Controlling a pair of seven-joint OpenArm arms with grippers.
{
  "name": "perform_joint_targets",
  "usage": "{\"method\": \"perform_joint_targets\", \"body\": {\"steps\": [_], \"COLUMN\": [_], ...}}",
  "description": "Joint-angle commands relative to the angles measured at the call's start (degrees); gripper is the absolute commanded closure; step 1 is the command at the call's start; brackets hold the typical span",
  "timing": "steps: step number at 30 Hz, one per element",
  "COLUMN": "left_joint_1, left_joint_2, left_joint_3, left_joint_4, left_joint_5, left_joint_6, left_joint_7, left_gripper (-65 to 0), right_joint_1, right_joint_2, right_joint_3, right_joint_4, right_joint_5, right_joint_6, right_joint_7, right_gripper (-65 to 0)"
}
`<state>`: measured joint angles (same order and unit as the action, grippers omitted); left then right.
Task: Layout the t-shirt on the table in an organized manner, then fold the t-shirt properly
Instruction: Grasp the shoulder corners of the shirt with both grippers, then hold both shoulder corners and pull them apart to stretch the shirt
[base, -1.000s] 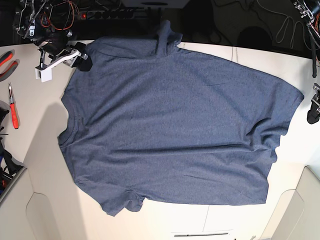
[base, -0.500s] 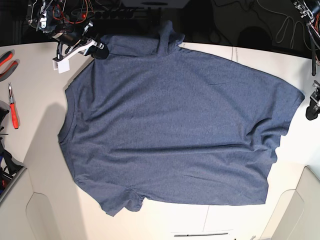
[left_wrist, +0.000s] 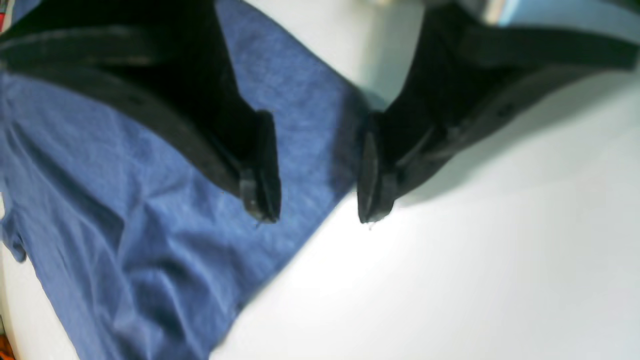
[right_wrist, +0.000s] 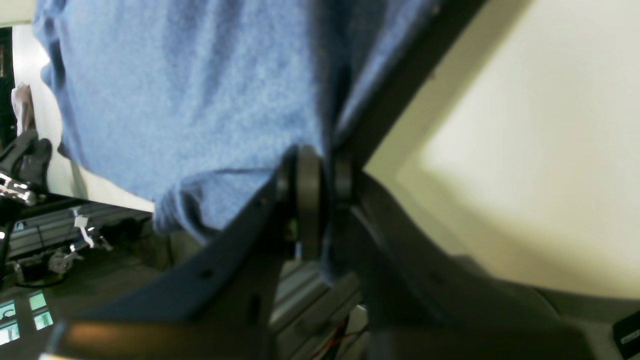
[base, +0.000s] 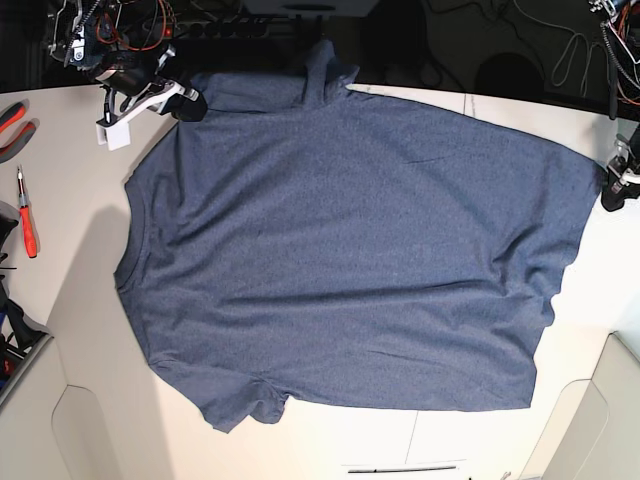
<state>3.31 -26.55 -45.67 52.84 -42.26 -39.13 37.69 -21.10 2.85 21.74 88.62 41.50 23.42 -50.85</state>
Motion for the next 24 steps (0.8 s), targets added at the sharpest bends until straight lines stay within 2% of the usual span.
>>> {"method": "perform_joint_targets", "body": {"steps": [1, 5, 24], "left_joint_1": [-0.35, -0.07, 0.68], "left_joint_2": [-1.01, 0.04, -0.48], "left_joint_3": [-0.15, -0.09, -0.11], "left_joint_4": [0.98, 0.98, 1.01], "left_joint_5": [-0.63, 1.49, 2.19], "left_joint_6": [-0.87, -0.87, -0.87], "left_joint_7": [-0.81, -0.79, -3.93], "left_gripper": [-28.9, -28.9, -28.9], "right_joint_1": [-0.02, 0.00, 0.00], "right_joint_2": [0.48, 0.48, 0.48], "right_joint_3": [0.15, 0.15, 0.15], "right_joint_4": [0.66, 0.66, 0.66], "right_joint_5": [-0.74, -0.74, -0.74], "right_joint_6": [-0.02, -0.02, -0.02], "right_joint_7": [0.00, 0.02, 0.02], "right_gripper": [0.0, 0.0, 0.0]}}
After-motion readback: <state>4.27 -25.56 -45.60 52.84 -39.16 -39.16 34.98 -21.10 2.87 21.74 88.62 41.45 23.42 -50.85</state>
